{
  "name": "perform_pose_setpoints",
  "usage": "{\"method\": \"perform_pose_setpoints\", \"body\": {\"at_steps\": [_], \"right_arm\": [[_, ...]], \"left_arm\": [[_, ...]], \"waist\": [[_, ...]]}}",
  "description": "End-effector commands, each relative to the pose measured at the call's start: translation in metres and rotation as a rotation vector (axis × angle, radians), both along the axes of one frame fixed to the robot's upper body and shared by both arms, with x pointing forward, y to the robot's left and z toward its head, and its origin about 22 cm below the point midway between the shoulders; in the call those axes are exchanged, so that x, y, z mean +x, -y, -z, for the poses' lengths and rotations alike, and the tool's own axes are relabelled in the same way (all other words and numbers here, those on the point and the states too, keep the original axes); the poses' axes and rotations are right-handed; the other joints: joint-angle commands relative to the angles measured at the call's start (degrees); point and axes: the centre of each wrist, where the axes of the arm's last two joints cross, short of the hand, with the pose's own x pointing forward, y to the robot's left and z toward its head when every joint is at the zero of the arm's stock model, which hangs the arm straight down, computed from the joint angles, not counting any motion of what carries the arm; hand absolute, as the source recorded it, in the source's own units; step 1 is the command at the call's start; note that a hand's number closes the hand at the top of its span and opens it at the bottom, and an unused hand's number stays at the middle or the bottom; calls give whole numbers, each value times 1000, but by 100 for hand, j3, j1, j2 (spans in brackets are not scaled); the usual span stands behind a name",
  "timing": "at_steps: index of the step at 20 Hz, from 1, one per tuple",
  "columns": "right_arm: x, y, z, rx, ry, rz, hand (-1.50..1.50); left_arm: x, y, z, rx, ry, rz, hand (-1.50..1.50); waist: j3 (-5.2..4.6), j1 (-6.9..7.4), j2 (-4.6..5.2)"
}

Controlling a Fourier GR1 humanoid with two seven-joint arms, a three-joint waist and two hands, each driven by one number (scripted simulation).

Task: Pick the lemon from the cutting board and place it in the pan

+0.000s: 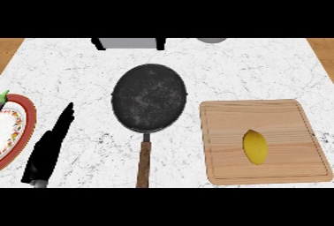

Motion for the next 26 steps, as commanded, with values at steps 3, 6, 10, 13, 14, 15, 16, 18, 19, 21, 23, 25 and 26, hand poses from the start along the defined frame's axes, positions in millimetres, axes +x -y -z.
{"method": "perform_pose_setpoints", "body": {"at_steps": [3,6,10,13,14,15,16,18,19,21,23,25,26], "right_arm": [[13,-35,-41,-45,-169,-41,-150],[35,-45,-45,-70,-237,-10,-150],[63,-67,-63,-43,-332,-34,-150],[77,-88,-51,-39,-412,-48,-150],[82,-73,-64,-65,-424,-34,-150],[84,-81,-52,-60,-444,-35,-150],[94,-93,-53,-88,-475,-34,-150],[96,-84,-58,-102,-538,-31,-150],[93,-80,-43,-121,-591,-32,-150],[103,-94,-49,-114,-622,-16,-150],[102,-98,-41,-106,-659,-18,-150],[108,-95,-42,-113,-676,-15,-150],[107,-100,-28,-112,-692,-15,-150]], "left_arm": [[-6,3,4,-11,-13,22,0],[2,16,5,-1,-3,29,0],[2,2,-5,0,7,44,0],[10,-7,5,9,4,3,0],[5,-2,-18,-26,4,19,0],[10,15,-12,-2,4,21,0],[9,3,-6,4,11,35,0],[4,14,-2,8,1,18,0],[3,10,1,4,-1,16,0],[12,7,-12,5,-8,14,0],[-7,-2,1,3,-12,26,0],[5,16,-2,-20,3,11,0],[-5,14,6,6,4,11,0]], "waist": [[7,162,20],[14,104,12],[14,156,10],[13,117,9],[18,132,-6],[20,87,-3],[11,150,10],[13,120,2],[14,87,0],[10,128,4],[10,150,-10],[14,72,-5],[16,91,-8]]}}
